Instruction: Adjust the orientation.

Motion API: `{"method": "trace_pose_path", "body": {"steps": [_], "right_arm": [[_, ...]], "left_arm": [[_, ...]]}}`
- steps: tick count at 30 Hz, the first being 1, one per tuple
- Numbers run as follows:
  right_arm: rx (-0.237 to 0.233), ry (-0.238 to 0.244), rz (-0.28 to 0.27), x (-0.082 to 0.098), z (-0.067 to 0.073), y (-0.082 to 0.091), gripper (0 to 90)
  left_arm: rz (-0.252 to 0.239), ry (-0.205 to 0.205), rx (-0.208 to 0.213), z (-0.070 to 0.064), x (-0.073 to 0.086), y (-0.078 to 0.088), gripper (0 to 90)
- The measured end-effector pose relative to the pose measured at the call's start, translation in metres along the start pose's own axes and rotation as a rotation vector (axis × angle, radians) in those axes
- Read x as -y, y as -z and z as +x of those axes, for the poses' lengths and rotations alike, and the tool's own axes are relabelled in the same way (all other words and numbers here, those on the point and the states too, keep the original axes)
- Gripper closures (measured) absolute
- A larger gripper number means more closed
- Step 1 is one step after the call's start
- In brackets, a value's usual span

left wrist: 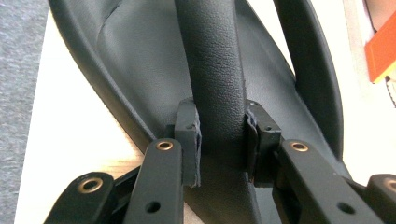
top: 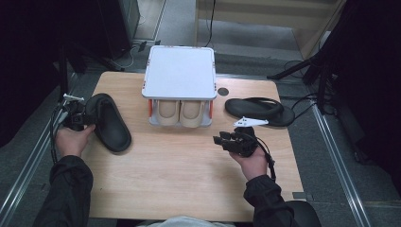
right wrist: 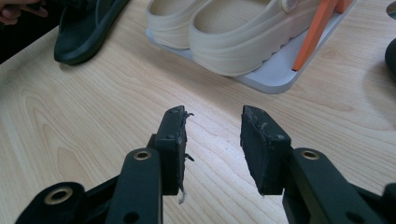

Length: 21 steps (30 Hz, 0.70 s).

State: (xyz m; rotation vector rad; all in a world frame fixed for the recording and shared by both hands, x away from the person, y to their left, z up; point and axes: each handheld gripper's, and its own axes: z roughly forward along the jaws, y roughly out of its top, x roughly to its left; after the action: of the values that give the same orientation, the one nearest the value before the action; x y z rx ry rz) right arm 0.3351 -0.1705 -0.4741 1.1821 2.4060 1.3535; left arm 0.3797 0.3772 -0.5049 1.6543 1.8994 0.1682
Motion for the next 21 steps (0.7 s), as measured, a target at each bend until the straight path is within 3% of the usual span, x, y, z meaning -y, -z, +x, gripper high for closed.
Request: {"method": "trace_pose_path", "body": {"steps": [5, 21], "right_arm": [[0.0, -0.002, -0.003, 0.0, -0.001, 0.001, 62.0], [0.003, -0.009, -0.01, 0.0, -0.002, 0.003, 61.8]], "left_arm": [[-0.006, 0.022, 0.042, 0.001, -0.001, 0.005, 71.7], [-0.045, -0.041, 0.095, -0.014, 0.003, 0.037, 72.0]]}}
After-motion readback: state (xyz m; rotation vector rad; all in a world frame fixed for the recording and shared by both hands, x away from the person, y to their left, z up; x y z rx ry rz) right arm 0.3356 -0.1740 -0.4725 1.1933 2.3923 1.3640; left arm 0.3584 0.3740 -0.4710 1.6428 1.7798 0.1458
